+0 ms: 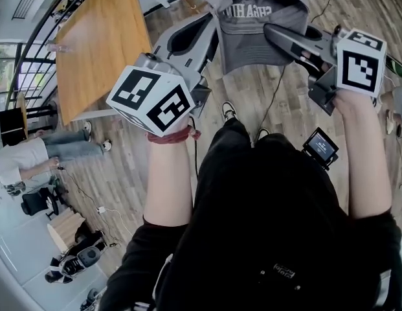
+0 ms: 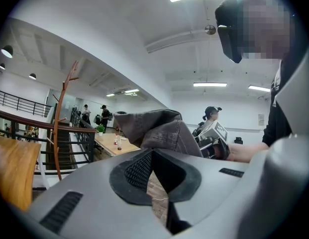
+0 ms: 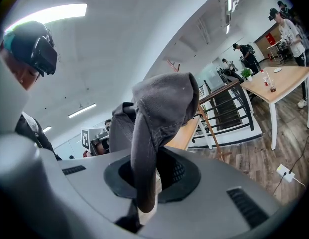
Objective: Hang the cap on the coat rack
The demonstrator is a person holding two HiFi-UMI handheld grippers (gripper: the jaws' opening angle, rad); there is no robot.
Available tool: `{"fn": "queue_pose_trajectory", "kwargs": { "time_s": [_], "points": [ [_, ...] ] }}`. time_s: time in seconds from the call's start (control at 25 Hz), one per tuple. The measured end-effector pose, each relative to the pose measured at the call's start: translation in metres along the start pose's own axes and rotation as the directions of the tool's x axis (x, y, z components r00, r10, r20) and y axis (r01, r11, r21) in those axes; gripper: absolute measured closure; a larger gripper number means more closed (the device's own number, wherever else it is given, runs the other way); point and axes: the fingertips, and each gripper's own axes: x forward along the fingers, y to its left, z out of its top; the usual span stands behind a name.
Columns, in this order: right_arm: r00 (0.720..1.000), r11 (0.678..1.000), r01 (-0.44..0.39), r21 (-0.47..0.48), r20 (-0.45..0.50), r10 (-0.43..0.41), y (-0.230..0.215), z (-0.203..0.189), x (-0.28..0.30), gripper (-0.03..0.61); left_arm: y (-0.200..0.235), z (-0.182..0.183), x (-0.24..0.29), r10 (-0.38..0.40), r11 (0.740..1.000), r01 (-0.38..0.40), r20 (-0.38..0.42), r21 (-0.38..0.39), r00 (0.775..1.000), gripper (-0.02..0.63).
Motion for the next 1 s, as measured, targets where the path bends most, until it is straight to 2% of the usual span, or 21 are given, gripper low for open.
{"fn": "queue_pose_trajectory", "kwargs": {
  "time_s": [0.28, 0.6, 0.84, 1.0],
  "points": [
    [1.0, 1.0, 0.022, -0.019, 0.009, -0.022, -0.006, -0.001, -0.002, 0.537, 0.002, -0.005, 0.007, -0.034, 0.999, 0.034, 0.014, -0.001, 0.999, 0.611],
    [0.996, 0.996, 0.083, -0.02, 0.029, -0.082, -0.009, -0.001, -0.007, 0.537, 0.002, -0.005, 0.015, -0.106, 0.994, 0.106, 0.033, 0.003, 0.994, 0.611],
    [0.988, 0.989, 0.146, -0.004, 0.042, -0.146, -0.033, 0.034, -0.005, 0.537, 0.024, 0.016, 0.052, -0.174, 0.985, 0.174, 0.03, -0.009, 0.984, 0.611],
    [0.983, 0.984, 0.178, 0.0, 0.053, -0.177, -0.038, 0.038, -0.006, 0.537, 0.026, 0.02, 0.06, -0.205, 0.979, 0.205, 0.029, 0.001, 0.978, 0.611]
  ]
}}
